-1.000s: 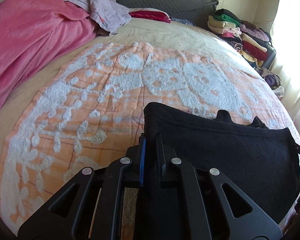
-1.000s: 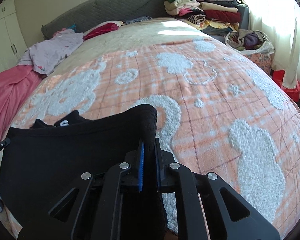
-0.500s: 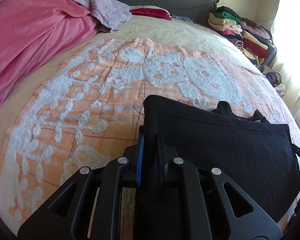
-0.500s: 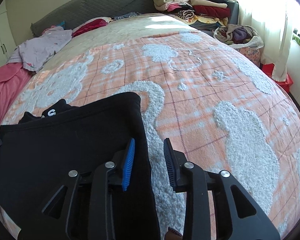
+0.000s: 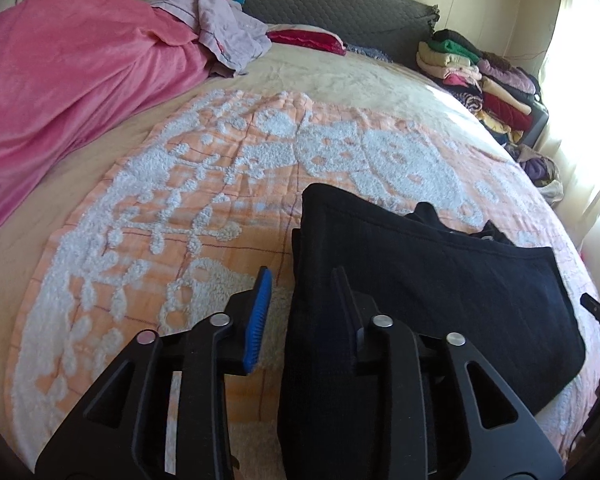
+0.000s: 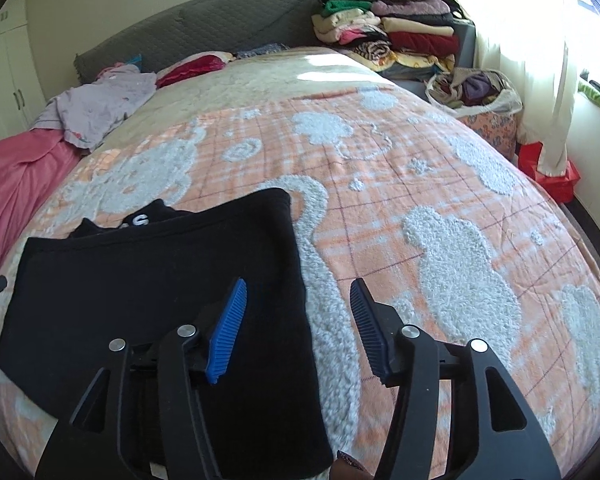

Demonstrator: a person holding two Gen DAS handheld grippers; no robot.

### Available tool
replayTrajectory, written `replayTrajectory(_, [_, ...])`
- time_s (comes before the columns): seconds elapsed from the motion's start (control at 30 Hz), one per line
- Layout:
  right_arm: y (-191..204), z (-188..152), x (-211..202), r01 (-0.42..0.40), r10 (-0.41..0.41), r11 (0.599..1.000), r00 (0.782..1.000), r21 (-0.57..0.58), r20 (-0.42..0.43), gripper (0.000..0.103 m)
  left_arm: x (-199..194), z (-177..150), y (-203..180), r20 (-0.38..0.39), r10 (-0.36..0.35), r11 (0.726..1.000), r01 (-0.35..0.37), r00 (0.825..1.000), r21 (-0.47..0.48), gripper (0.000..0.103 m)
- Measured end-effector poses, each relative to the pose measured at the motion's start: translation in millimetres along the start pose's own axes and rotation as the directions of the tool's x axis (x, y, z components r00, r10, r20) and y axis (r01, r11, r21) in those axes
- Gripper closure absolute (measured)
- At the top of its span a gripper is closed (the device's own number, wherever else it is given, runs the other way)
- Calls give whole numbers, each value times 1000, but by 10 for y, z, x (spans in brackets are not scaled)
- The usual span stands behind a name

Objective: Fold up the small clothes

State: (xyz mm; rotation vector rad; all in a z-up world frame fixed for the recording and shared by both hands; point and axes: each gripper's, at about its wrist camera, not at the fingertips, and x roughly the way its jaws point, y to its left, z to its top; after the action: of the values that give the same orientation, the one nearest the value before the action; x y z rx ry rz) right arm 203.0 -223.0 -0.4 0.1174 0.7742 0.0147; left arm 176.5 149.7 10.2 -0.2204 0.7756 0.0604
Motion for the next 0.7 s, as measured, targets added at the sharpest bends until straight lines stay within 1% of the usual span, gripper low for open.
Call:
replayTrajectory(0.1, [185, -38, -127, -28, 29, 998, 999, -49, 15, 46, -135, -23, -76, 8, -12, 1000, 12, 1000, 18, 66])
replayTrajectory(0.13, [241, -51, -154, -35, 36, 997, 999, -61, 17, 45, -166, -31, -116, 10, -21, 999, 21, 1000, 27, 65])
replayTrajectory(0.2, [377, -87, -196, -56, 58, 994, 998, -93, 16, 43, -198, -61, -203, 3, -32, 998, 32, 999, 49, 60])
replayTrajectory(0.3, [581, -156, -239, -80, 82, 985, 997, -153, 8, 43, -214, -144, -318, -17, -67, 995, 68, 998, 68, 58])
replayTrajectory(0.4, [714, -236, -224, -109, 107, 976, 994, -191, -17, 43, -174, -252, -391, -49, -63, 993, 68, 997, 96, 58])
replayTrajectory(0.5, [759, -322, -162, -117, 107, 970, 992, -212, -59, 43, -76, -392, -376, -107, -54, 993, 65, 993, 99, 58])
replayTrajectory(0.57, [749, -386, -106, -106, 89, 969, 992, -221, -88, 43, -20, -494, -354, -140, -39, 993, 54, 989, 106, 58])
replayTrajectory(0.63, [704, -455, -35, -86, 60, 972, 991, -221, -120, 43, -1, -592, -317, -155, -45, 994, 60, 987, 96, 57])
replayTrajectory(0.7, [617, -529, 9, -77, 52, 977, 990, -199, -128, 43, -15, -638, -293, -157, -53, 994, 68, 986, 88, 57])
